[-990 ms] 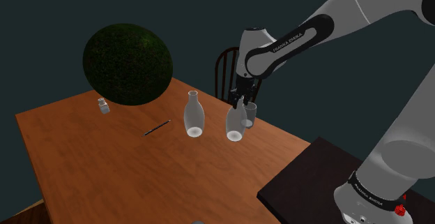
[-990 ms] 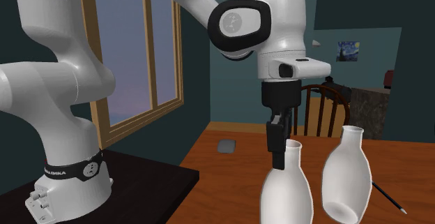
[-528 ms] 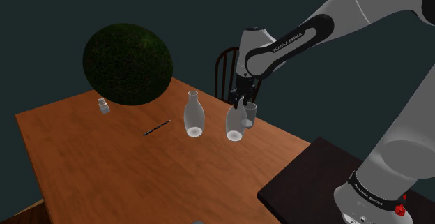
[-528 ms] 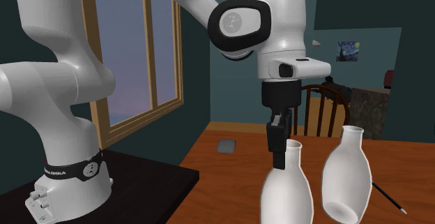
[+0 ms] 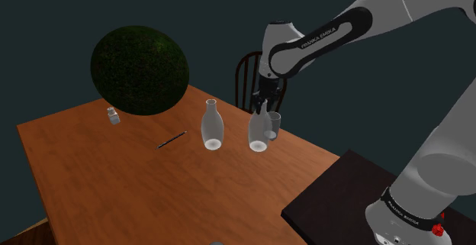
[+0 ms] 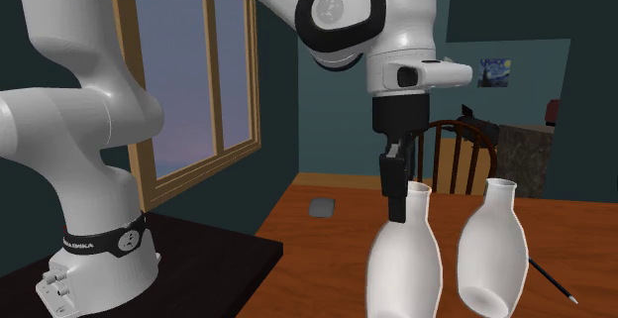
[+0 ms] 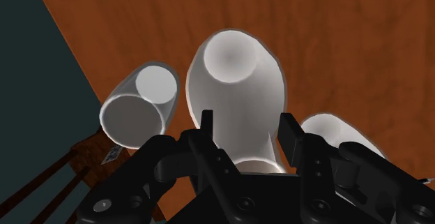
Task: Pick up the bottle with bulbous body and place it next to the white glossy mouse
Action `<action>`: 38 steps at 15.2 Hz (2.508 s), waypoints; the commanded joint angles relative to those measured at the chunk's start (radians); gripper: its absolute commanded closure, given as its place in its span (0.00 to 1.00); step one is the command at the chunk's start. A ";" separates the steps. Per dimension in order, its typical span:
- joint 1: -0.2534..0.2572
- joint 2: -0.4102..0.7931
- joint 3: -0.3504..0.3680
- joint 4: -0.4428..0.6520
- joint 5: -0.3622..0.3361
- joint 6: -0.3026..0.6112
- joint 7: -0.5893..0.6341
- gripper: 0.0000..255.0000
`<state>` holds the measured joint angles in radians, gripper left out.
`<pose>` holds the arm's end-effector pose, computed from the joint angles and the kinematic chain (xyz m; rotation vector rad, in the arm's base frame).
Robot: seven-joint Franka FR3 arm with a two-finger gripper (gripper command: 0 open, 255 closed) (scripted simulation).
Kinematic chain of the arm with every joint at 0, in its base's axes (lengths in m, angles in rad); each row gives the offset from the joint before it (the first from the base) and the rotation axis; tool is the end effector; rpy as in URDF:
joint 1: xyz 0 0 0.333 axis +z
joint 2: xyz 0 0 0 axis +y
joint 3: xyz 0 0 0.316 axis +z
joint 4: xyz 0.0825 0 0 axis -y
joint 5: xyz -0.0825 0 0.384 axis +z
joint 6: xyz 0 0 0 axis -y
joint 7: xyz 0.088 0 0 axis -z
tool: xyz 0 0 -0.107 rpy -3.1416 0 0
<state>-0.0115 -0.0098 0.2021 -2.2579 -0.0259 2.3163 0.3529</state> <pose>0.5160 0.0991 0.3726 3.1288 -0.2277 0.1118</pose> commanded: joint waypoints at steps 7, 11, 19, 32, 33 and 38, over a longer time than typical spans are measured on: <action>-0.001 -0.054 -0.003 0.054 0.016 -0.107 -0.015 1.00; -0.002 -0.075 -0.004 0.087 0.021 -0.160 -0.020 1.00; -0.002 -0.108 -0.007 0.161 0.029 -0.267 -0.027 1.00; -0.003 -0.132 -0.010 0.311 0.033 -0.441 -0.033 1.00; -0.003 -0.133 -0.010 0.324 0.033 -0.454 -0.034 1.00; -0.004 -0.131 -0.011 0.393 0.033 -0.521 -0.034 1.00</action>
<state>-0.0156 -0.1383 0.1913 -1.8785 0.0066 1.8111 0.3188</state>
